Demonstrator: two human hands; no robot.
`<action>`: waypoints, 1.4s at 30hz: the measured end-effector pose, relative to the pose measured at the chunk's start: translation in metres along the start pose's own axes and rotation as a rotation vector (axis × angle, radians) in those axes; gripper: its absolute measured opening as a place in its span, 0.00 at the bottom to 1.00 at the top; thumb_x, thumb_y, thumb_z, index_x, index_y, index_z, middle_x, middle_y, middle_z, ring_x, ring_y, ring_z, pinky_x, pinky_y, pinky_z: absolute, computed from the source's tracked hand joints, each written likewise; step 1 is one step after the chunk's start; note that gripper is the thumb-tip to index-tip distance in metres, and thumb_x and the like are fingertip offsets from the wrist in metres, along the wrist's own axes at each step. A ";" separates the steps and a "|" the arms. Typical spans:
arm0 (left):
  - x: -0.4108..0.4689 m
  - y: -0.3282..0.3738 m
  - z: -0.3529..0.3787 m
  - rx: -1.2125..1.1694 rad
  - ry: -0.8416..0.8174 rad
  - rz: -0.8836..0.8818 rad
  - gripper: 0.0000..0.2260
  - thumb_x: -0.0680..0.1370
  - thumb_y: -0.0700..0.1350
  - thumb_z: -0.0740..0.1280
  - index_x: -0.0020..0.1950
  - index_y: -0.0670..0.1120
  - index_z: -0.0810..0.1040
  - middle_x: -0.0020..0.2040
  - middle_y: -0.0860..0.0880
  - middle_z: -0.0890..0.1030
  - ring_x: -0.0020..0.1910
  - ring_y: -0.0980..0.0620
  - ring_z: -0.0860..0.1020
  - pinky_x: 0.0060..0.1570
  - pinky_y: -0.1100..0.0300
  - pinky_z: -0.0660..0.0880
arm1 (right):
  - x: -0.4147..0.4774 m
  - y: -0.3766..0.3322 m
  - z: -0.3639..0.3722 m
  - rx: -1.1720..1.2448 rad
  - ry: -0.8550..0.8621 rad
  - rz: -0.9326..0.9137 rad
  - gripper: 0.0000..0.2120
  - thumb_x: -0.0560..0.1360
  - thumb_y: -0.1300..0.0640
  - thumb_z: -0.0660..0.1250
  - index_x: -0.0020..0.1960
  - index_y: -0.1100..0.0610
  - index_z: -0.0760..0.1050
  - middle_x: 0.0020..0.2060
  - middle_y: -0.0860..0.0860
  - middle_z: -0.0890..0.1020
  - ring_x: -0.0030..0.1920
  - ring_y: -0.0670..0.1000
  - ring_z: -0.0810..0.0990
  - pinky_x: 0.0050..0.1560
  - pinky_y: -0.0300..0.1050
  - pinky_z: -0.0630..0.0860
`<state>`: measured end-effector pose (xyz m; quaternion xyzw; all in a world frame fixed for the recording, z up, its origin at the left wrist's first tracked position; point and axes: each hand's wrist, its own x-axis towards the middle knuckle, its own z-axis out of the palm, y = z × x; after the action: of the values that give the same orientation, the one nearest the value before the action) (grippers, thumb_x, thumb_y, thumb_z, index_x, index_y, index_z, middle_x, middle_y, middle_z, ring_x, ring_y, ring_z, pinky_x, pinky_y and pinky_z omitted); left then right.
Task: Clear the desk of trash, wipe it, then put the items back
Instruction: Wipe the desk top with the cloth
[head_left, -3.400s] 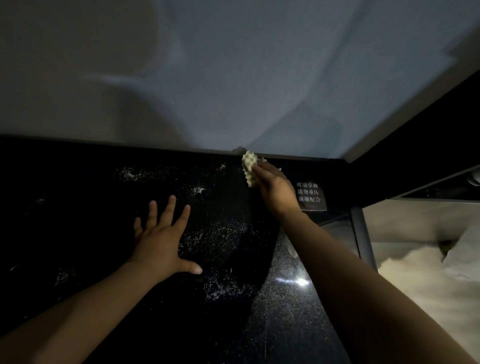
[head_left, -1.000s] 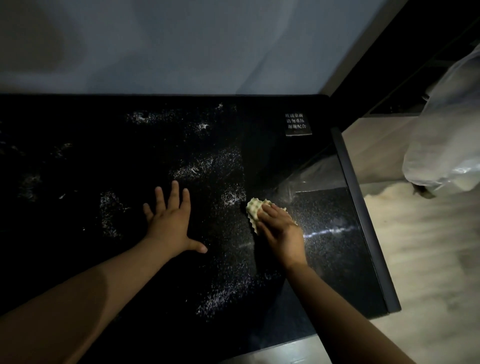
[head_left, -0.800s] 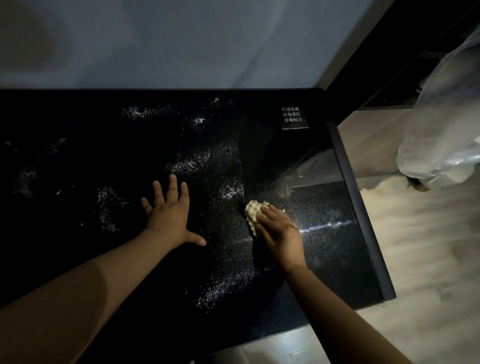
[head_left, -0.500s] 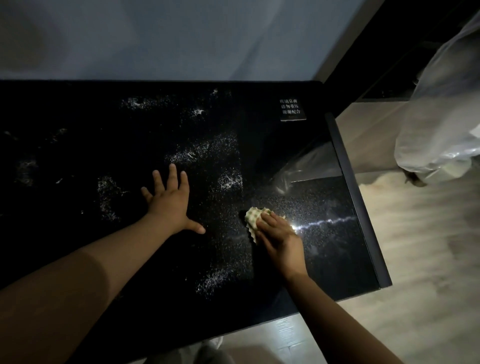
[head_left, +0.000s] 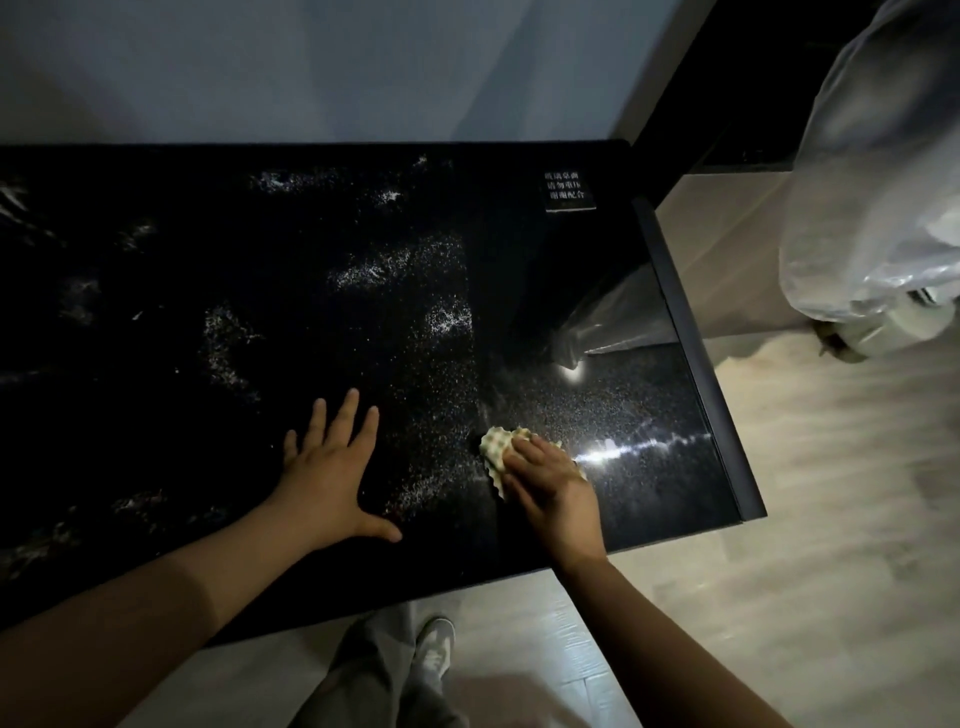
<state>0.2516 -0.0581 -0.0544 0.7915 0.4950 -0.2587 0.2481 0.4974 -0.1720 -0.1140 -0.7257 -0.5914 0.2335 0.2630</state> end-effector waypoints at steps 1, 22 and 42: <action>-0.004 0.000 0.003 -0.002 -0.006 -0.013 0.64 0.58 0.73 0.71 0.77 0.50 0.33 0.74 0.47 0.26 0.74 0.38 0.31 0.73 0.38 0.44 | -0.004 -0.001 0.000 -0.002 0.002 -0.002 0.17 0.75 0.45 0.61 0.59 0.48 0.80 0.63 0.46 0.78 0.67 0.49 0.73 0.67 0.55 0.70; -0.019 0.016 0.015 -0.019 0.064 -0.122 0.60 0.62 0.62 0.78 0.78 0.49 0.39 0.78 0.45 0.35 0.76 0.37 0.40 0.72 0.39 0.55 | -0.101 -0.004 -0.009 -0.037 0.000 -0.069 0.10 0.72 0.55 0.70 0.52 0.47 0.82 0.58 0.41 0.81 0.60 0.46 0.77 0.60 0.34 0.70; -0.075 0.011 -0.021 -0.090 0.201 -0.064 0.35 0.73 0.61 0.69 0.74 0.46 0.63 0.72 0.46 0.67 0.70 0.47 0.67 0.67 0.50 0.69 | -0.061 -0.065 -0.084 0.101 0.057 0.052 0.11 0.71 0.64 0.73 0.53 0.56 0.84 0.51 0.47 0.83 0.50 0.39 0.80 0.51 0.23 0.70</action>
<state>0.2369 -0.0975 0.0118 0.7853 0.5536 -0.1630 0.2242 0.4930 -0.2301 -0.0065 -0.7330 -0.5521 0.2491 0.3096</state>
